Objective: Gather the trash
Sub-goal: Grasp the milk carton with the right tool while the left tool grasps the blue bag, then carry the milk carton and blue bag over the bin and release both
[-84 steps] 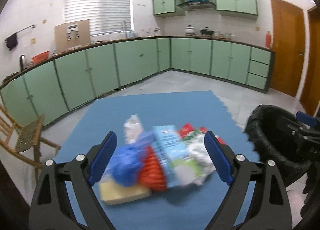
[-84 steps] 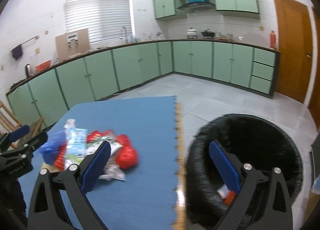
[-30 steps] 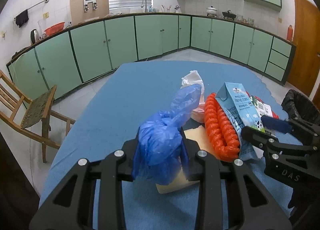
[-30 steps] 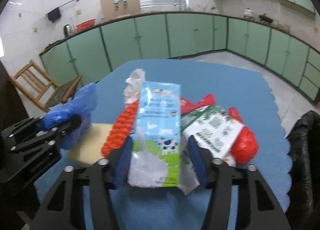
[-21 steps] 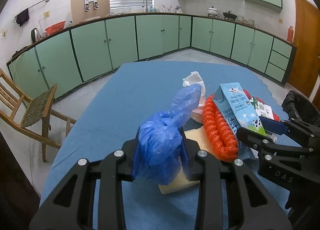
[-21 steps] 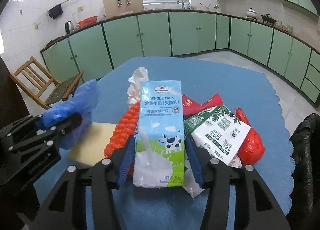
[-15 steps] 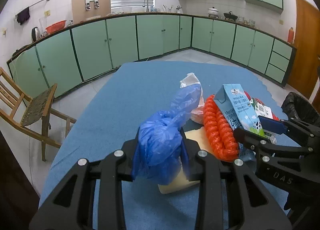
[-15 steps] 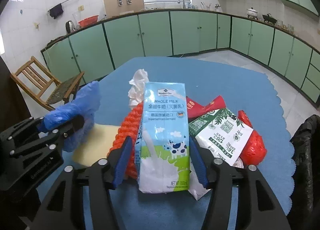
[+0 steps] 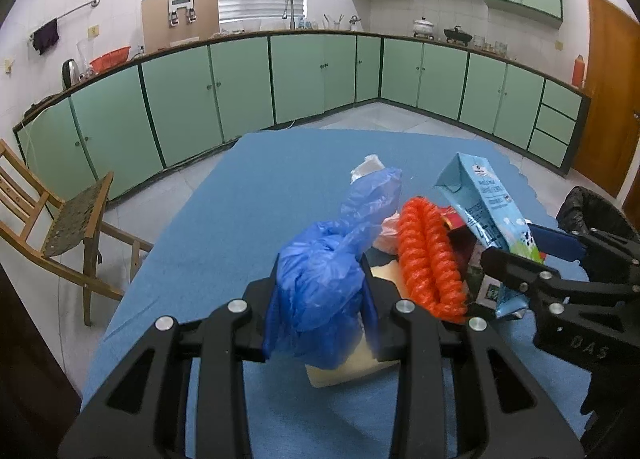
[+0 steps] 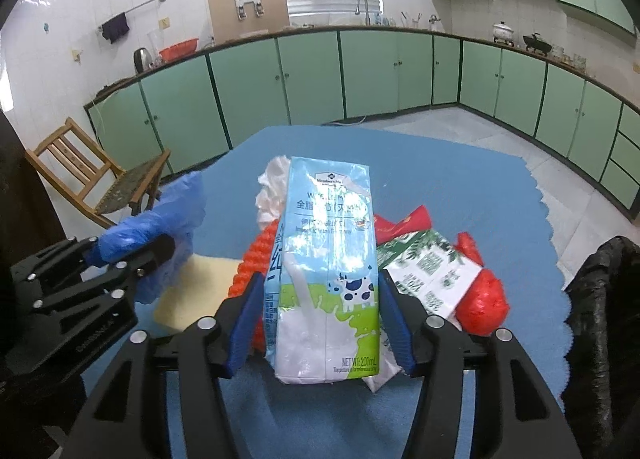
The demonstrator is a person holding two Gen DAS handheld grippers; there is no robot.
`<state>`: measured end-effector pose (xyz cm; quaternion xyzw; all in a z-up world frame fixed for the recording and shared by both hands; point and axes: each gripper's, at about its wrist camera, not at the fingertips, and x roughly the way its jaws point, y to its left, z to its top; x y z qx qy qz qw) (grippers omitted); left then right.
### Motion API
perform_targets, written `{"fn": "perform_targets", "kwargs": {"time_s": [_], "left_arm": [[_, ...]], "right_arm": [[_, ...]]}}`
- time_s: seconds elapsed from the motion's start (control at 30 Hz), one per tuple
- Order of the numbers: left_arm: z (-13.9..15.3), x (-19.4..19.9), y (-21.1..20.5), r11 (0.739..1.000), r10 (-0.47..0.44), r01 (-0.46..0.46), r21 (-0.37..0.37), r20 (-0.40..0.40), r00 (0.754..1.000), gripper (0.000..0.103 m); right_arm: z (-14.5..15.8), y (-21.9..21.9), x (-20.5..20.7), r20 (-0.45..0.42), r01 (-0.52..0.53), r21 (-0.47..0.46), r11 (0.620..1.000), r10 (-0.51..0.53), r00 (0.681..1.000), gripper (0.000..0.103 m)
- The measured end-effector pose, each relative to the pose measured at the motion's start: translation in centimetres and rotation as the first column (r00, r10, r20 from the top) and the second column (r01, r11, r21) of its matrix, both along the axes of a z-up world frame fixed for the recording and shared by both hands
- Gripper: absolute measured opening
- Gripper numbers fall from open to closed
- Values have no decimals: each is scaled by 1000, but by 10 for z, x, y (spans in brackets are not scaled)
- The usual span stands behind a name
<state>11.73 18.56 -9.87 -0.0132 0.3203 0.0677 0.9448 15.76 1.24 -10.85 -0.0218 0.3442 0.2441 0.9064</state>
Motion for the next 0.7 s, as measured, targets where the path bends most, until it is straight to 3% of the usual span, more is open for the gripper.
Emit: {"fn": "perform_targets", "kwargs": {"time_s": [0.7], "left_arm": [[47,2,-70,993,-113,114,-4,112,987,32]], "right_arm": [[68,-82,-18,121,146,62,987,-153,981,56]]}}
